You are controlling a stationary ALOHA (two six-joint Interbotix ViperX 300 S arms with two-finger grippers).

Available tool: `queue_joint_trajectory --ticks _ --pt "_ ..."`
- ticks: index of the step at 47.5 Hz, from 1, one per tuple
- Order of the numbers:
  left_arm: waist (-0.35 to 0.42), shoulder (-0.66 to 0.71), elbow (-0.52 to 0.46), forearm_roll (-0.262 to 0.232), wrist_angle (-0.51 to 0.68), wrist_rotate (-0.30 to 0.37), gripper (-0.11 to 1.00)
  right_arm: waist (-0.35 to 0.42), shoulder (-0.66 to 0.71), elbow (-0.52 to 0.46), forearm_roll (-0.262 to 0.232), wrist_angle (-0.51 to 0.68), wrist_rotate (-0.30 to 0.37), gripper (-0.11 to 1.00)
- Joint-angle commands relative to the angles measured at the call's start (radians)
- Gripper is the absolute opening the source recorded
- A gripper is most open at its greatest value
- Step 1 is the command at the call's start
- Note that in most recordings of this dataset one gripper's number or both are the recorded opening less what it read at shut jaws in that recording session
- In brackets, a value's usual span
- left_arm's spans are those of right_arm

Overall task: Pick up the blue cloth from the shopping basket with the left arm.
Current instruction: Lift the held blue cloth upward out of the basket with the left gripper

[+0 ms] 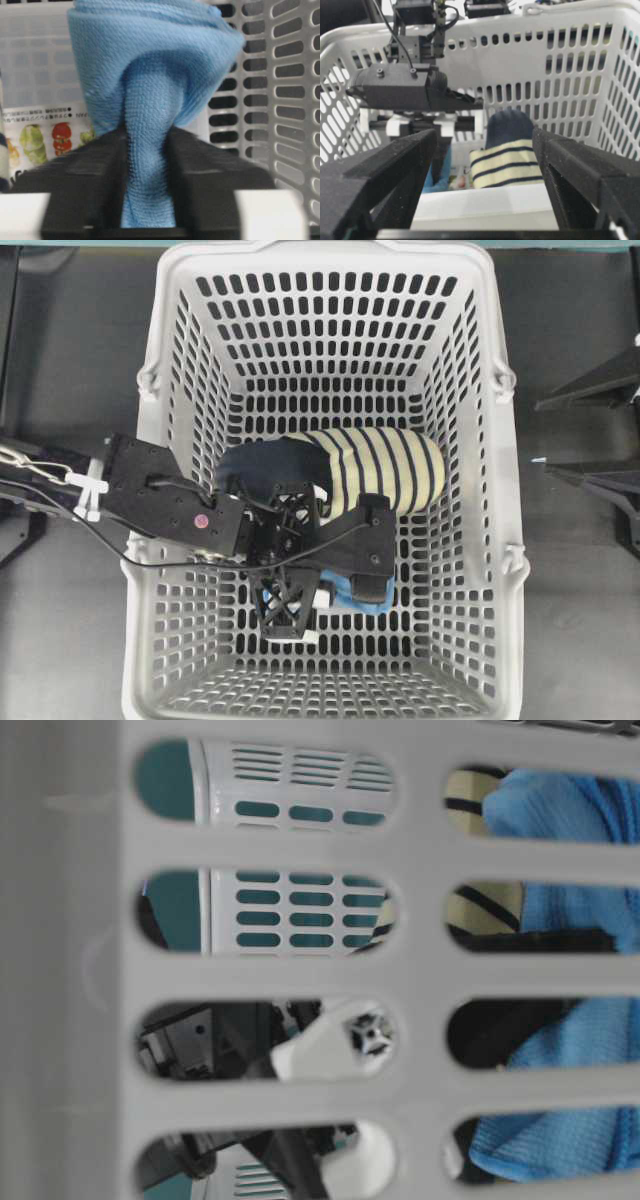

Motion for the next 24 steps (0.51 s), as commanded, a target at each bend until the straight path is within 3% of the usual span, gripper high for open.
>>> queue_joint_trajectory --ticks 1,11,24 --pt "-0.002 -0.038 -0.021 0.005 0.000 0.002 0.15 -0.002 0.005 -0.011 -0.002 -0.011 0.002 0.75" --pt "-0.006 -0.106 -0.117 0.005 0.044 0.002 0.14 -0.002 0.005 -0.003 -0.002 -0.028 0.003 0.75" --pt "-0.006 -0.140 -0.383 0.005 0.327 0.003 0.14 -0.002 0.002 0.008 0.000 -0.043 0.005 0.75"
